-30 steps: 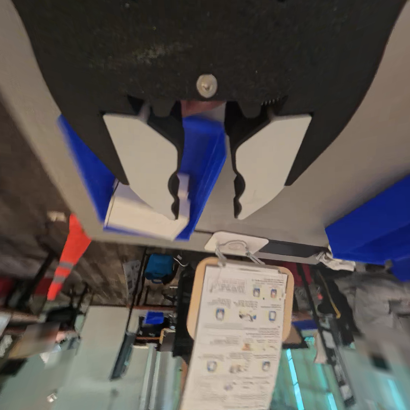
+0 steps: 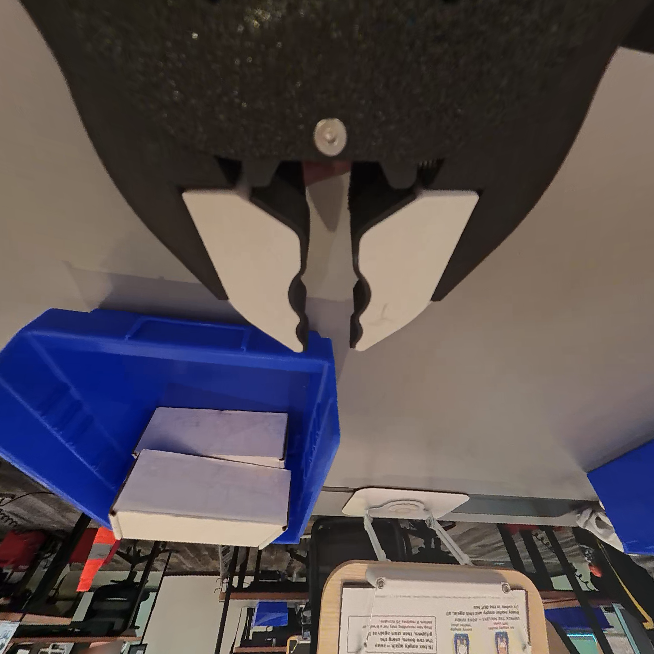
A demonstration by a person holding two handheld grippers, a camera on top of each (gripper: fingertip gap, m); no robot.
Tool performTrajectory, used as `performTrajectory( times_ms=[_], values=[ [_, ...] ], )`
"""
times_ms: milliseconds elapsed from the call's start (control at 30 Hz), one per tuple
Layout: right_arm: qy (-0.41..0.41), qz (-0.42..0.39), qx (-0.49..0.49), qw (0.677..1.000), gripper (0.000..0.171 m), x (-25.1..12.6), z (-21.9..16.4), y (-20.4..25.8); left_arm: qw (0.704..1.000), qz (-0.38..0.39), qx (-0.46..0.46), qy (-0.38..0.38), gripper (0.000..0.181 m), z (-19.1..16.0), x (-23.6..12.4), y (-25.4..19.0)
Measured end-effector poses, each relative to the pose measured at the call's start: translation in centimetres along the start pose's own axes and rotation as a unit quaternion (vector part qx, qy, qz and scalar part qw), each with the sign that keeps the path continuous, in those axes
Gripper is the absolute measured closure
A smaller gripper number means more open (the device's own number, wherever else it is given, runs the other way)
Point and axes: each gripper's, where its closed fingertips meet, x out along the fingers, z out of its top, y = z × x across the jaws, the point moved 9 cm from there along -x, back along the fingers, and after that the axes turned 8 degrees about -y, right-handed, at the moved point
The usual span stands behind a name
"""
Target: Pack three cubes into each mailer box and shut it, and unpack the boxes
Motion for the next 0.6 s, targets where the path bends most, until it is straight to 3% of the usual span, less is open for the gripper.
performTrajectory(
  times_ms=[233,367,600],
  values=[
    [-0.014,0.003,0.009,1.0,0.154,-1.0,0.3,-1.0,0.998,-0.005,0.06,0.024,0.134,-0.4,1.0,-1.9],
    [-0.009,0.014,0.033,0.999,0.154,-0.8,0.1,-0.8,0.999,-0.017,0.044,0.019,0.134,-0.2,0.5,-2.5],
    [-0.006,0.025,-0.009,1.0,0.151,-0.6,0.2,0.7,1.0,-0.014,0.016,-0.004,0.134,0.2,-0.3,-1.0]
  ],
)
